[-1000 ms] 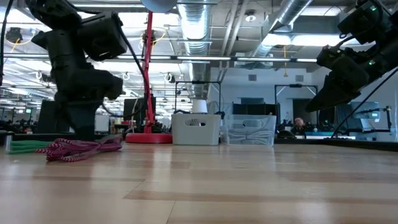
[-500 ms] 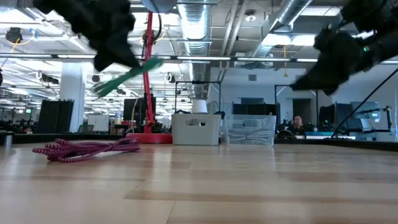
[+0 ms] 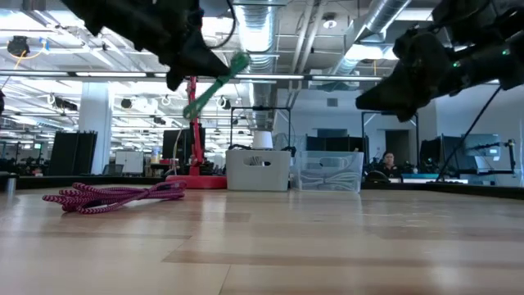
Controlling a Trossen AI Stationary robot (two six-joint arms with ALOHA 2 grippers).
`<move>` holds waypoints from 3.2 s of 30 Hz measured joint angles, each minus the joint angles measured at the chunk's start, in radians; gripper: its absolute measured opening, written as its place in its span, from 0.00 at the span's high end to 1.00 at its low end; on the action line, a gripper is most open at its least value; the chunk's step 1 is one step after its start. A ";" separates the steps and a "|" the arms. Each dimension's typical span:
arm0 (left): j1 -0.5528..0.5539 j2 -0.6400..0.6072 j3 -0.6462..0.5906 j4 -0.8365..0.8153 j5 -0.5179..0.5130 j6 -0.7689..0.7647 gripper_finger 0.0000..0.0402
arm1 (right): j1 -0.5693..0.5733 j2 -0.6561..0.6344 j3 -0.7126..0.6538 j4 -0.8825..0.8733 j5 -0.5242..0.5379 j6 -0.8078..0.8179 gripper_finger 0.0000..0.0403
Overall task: Pick & Place USB Port
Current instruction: Put the green charger cable into the transparent bin
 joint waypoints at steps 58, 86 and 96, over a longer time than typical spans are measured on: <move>0.045 0.115 0.000 0.337 0.173 0.047 0.96 | 0.000 0.834 0.622 0.376 -0.185 -0.124 0.96; 0.046 -0.154 -0.003 0.011 0.169 0.126 0.89 | -0.094 0.663 0.620 0.059 -0.076 -0.249 1.00; 0.022 -0.223 -0.095 -0.006 0.080 0.124 0.95 | -0.169 0.452 0.521 -0.085 -0.018 -0.250 1.00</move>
